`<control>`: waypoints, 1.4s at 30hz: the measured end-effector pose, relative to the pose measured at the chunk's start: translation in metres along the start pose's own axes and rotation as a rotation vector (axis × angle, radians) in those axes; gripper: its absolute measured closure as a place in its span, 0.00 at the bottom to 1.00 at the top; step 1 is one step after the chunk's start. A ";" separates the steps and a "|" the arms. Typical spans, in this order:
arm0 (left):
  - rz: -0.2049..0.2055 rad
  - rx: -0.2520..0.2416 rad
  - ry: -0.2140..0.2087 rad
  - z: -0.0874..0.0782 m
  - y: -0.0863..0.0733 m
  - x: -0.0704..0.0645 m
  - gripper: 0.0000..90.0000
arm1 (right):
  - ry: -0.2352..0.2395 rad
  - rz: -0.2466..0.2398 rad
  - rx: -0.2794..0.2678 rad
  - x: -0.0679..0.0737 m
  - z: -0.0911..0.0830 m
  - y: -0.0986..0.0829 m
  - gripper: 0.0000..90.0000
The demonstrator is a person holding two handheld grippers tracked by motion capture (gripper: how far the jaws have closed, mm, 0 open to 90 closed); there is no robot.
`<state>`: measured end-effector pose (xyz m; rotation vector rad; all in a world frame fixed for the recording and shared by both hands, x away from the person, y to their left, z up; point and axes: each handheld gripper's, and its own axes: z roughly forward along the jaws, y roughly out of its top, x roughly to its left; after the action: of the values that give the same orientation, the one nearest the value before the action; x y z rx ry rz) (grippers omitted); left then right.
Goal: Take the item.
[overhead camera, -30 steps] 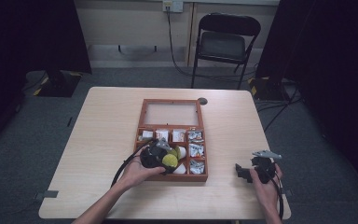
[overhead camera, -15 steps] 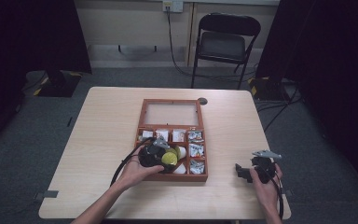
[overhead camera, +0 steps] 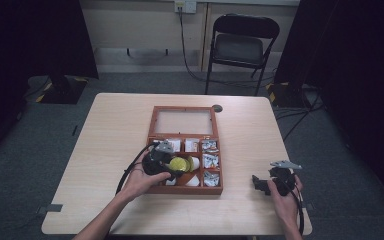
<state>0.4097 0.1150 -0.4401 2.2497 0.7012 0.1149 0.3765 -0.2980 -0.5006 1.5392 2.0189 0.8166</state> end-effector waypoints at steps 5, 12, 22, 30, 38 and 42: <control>-0.004 -0.035 0.000 -0.005 0.002 0.001 0.43 | 0.000 0.000 0.000 0.000 0.000 0.000 0.00; 0.000 -0.049 0.005 -0.014 0.003 0.002 0.43 | 0.000 0.000 0.000 0.000 0.000 0.000 0.00; -0.003 -0.069 0.014 -0.024 0.002 0.009 0.43 | 0.000 0.000 0.000 0.000 0.000 0.000 0.00; -0.001 -0.075 0.018 -0.029 0.001 0.012 0.43 | 0.000 0.000 0.000 0.000 0.000 0.000 0.00; -0.017 -0.109 0.032 -0.045 0.000 0.021 0.43 | 0.000 0.000 0.000 0.000 0.000 0.000 0.00; -0.034 -0.121 0.040 -0.052 -0.002 0.027 0.43 | 0.000 0.000 0.000 0.000 0.000 0.000 0.00</control>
<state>0.4161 0.1639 -0.4082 2.1245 0.7339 0.1815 0.3764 -0.2980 -0.5006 1.5392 2.0190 0.8168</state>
